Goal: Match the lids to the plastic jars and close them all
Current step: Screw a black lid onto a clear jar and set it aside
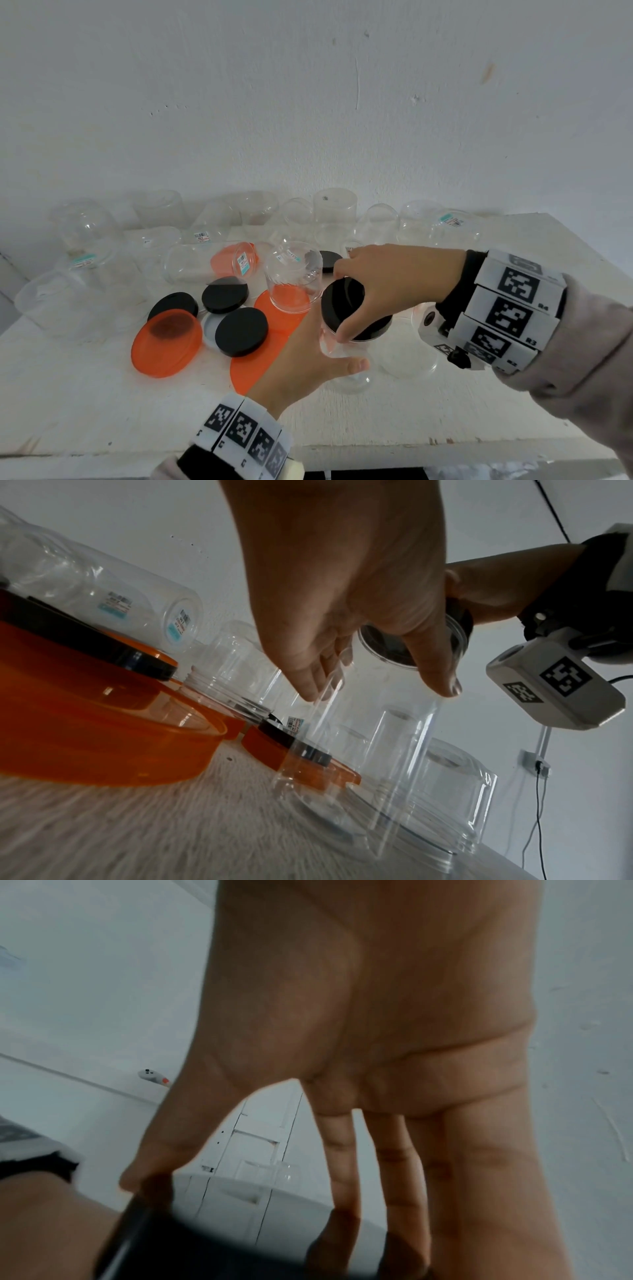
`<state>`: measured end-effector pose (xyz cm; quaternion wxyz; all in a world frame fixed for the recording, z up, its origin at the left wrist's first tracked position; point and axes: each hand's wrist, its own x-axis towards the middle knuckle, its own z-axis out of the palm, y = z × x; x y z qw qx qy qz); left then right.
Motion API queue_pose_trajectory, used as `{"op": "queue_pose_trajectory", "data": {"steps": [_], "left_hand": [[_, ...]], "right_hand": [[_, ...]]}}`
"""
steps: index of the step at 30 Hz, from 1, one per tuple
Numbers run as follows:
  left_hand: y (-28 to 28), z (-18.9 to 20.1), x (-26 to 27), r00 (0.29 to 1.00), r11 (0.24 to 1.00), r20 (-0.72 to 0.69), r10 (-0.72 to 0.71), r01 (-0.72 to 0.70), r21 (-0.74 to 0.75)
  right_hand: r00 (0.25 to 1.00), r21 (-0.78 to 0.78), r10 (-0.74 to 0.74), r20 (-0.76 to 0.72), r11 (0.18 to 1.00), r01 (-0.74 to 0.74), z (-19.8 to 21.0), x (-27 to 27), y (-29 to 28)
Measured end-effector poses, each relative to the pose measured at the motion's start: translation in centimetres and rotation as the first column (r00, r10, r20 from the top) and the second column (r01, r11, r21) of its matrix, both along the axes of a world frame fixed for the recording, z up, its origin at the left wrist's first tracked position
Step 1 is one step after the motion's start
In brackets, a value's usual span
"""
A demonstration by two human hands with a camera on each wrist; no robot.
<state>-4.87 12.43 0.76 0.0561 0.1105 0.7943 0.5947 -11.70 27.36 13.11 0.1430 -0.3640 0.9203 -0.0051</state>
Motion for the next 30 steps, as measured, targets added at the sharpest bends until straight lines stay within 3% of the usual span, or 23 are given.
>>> {"op": "queue_pose_trajectory", "data": {"steps": [4, 8, 14, 19, 23, 30], "left_hand": [[0.1, -0.2, 0.0, 1.0, 1.0, -0.002, 0.014, -0.014, -0.002], [0.0, -0.2, 0.0, 1.0, 0.999, -0.002, 0.025, -0.025, -0.024], [0.1, -0.1, 0.0, 1.0, 1.0, 0.011, 0.006, -0.006, -0.012], [0.1, -0.1, 0.1, 1.0, 1.0, -0.003, 0.002, -0.002, -0.003], [0.1, -0.2, 0.1, 1.0, 1.0, -0.002, 0.012, -0.012, -0.01], [0.1, -0.4, 0.1, 1.0, 1.0, 0.013, 0.025, -0.024, -0.017]], "right_hand": [[0.978, 0.057, 0.115, 0.172, 0.99, -0.126, 1.2, 0.2, 0.1], [0.977, 0.031, 0.165, 0.136, 0.985, -0.171, 1.4, 0.2, -0.1], [0.998, 0.029, 0.055, -0.022, 0.998, -0.055, 0.0, 0.2, -0.4], [0.981, 0.082, 0.085, 0.176, 0.992, -0.1, 0.8, 0.1, 0.0], [0.979, 0.039, 0.142, 0.146, 0.988, -0.149, 1.0, 0.1, 0.0], [0.997, 0.065, 0.069, 0.036, 0.995, -0.071, 0.2, 0.1, -0.1]]}}
